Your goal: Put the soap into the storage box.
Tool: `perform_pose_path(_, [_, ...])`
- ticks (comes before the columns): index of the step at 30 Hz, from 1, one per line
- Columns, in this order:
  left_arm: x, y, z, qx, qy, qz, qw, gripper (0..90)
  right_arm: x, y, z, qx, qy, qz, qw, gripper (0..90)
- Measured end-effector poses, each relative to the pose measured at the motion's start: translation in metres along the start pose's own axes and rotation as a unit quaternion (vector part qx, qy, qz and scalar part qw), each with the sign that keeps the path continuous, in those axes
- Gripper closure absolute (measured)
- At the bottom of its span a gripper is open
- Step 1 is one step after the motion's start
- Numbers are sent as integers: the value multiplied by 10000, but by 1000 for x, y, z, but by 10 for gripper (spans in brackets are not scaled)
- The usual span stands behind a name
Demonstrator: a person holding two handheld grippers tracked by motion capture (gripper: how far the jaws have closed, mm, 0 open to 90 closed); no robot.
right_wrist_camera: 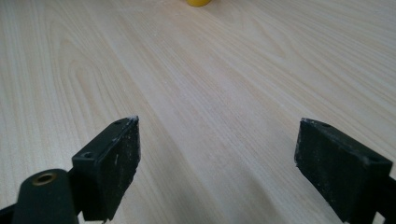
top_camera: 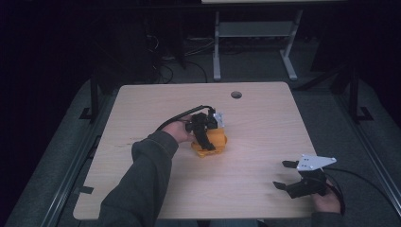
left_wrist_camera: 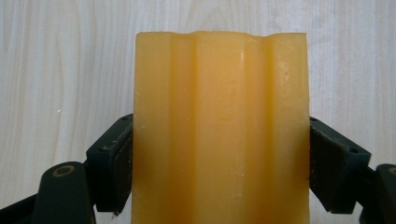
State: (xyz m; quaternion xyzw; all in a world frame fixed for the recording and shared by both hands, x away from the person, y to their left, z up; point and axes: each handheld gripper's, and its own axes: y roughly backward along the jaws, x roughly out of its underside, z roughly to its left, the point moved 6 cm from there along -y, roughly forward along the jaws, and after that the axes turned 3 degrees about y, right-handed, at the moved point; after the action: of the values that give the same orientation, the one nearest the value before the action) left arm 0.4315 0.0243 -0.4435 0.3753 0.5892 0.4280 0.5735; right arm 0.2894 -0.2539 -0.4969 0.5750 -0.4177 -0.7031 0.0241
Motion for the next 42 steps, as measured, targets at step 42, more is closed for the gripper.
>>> perform_pose_path(42, [-1,13,-3,-108,71,-58,9999,185,0,-2,1,-31,8,78,10000,137])
